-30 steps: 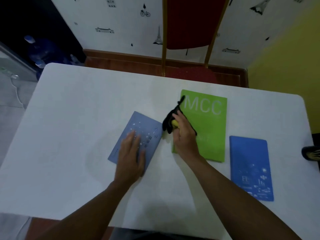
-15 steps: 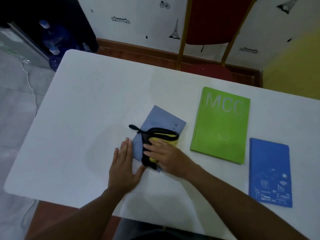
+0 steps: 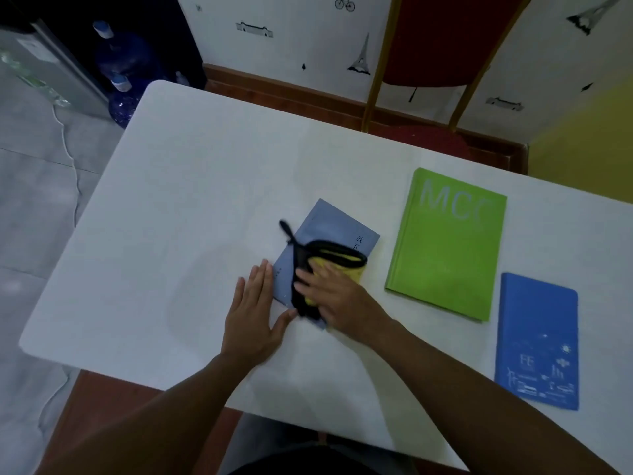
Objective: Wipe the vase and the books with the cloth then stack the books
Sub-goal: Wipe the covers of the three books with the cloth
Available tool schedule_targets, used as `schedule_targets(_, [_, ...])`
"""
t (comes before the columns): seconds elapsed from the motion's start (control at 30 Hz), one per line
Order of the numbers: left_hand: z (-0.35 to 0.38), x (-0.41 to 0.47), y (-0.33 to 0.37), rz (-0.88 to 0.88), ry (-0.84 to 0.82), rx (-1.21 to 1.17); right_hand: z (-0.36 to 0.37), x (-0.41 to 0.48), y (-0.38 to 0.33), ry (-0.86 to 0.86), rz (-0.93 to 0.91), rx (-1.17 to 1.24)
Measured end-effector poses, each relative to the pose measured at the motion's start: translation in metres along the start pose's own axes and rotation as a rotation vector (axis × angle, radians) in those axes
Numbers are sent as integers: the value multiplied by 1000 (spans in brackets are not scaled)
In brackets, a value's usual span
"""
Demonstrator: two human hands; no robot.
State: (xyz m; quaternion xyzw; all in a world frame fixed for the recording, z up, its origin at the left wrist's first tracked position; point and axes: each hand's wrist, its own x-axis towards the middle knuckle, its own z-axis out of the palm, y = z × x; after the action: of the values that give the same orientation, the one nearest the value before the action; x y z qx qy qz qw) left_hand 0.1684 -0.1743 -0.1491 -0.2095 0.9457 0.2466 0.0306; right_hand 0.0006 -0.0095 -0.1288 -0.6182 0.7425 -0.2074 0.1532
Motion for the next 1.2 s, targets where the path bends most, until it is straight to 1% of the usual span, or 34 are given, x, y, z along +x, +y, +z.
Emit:
schedule_targets(0.1, [-1, 1, -1, 1, 1, -7, -3, -45, 8, -9, -136, 29])
schedule_targets(0.17, [0, 1, -1, -11, -3, -32, -13, -52, 27, -24, -148, 48])
schedule_targets(0.2, [0, 1, 0, -16, -5, -45, -19, -48, 36, -27, -120, 54])
schedule_targets(0.27, [0, 1, -1, -22, -8, -57, -31, -30, 50, -17, -7, 47])
schedule_targets(0.4, [0, 1, -1, -35, -14, -71, -45, 27, 45, 49, 348, 68])
schedule_targets(0.43, [0, 1, -1, -34, -15, -78, -42, 40, 37, 57, 406, 81])
schedule_targets(0.47, [1, 1, -2, -26, -14, -80, -37, 49, 27, 59, 421, 93])
schedule_targets(0.53, [1, 0, -5, 2, -5, -84, -19, 57, 4, 48, 337, 92])
schedule_targets(0.67, [-2, 0, -6, 15, 12, -113, 12, 25, -28, -8, 41, 69])
schedule_targets(0.77, [-5, 0, -6, 33, 6, -126, 9, -3, -13, -51, -149, 48])
schedule_targets(0.83, [-6, 1, -7, 28, -10, -130, -2, -14, 4, -76, -164, 42])
schedule_targets(0.87, [-6, 1, -7, 27, -16, -130, -7, -14, 12, -60, -131, 35])
schedule_targets(0.93, [-5, 1, -7, 28, -24, -136, -16, -6, 23, 17, -1, 11])
schedule_targets(1.03, [-5, 1, -8, 22, -28, -147, -24, 25, 26, 142, 292, 8])
schedule_targets(1.1, [-6, 1, -7, 17, -27, -147, -21, 47, 15, 214, 513, 64])
schedule_targets(1.13, [-6, 0, -6, 14, -31, -147, -15, 53, 5, 233, 568, 93])
schedule_targets(1.17, [-7, 0, -6, 13, -35, -148, -7, 53, -6, 240, 558, 107])
schedule_targets(1.2, [-7, -1, -6, 17, -37, -148, 2, 49, -17, 223, 488, 110])
